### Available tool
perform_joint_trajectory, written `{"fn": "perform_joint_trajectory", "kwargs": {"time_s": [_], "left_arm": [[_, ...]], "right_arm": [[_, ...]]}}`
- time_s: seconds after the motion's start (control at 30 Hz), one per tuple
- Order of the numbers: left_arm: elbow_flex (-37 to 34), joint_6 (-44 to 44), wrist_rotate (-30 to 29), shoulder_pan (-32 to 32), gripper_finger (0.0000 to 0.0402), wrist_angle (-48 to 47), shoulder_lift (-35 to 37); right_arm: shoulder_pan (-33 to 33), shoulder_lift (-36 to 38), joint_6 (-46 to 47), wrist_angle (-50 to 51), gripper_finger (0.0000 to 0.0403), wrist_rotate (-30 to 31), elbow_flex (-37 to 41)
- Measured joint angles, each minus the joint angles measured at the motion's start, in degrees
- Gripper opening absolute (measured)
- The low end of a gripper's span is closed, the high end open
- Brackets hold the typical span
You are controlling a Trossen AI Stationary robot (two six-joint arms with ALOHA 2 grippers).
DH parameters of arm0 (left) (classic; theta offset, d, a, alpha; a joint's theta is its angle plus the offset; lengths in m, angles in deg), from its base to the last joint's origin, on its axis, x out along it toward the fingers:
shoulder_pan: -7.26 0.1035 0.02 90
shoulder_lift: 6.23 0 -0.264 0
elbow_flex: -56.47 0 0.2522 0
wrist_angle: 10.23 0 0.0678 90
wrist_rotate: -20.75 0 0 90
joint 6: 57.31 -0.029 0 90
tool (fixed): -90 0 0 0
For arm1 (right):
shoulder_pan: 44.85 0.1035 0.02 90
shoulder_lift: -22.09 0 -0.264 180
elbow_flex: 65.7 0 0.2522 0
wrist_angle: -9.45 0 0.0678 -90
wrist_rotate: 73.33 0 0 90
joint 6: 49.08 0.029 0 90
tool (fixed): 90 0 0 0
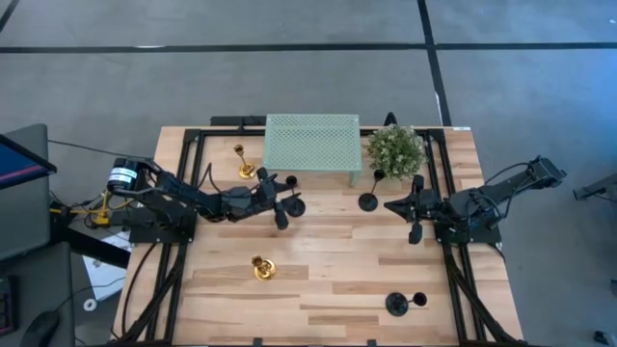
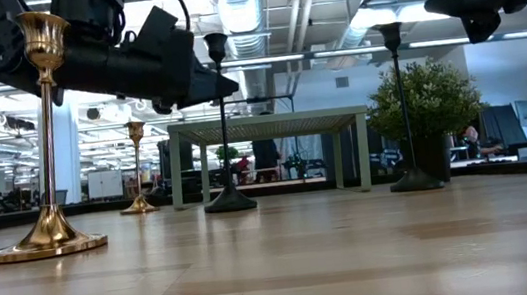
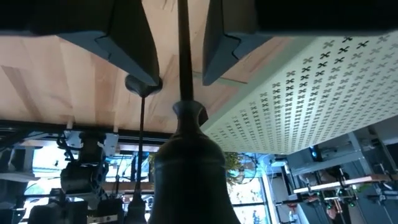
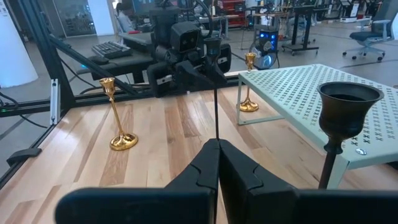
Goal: Pick & Place candle stick holders
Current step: Put the top left black candle holder on the shelf
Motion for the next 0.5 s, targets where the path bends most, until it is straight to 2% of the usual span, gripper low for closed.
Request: {"fn": "perform_joint_trajectory", "kwargs": {"time_s": [0.5], "left_arm": [[0.00,-0.01,0.00,0.00,0.0085,-2.06,0.00]], "right_arm": [[0.02,0.00,0.00,0.00,0.0000,0.00,0.00]]}}
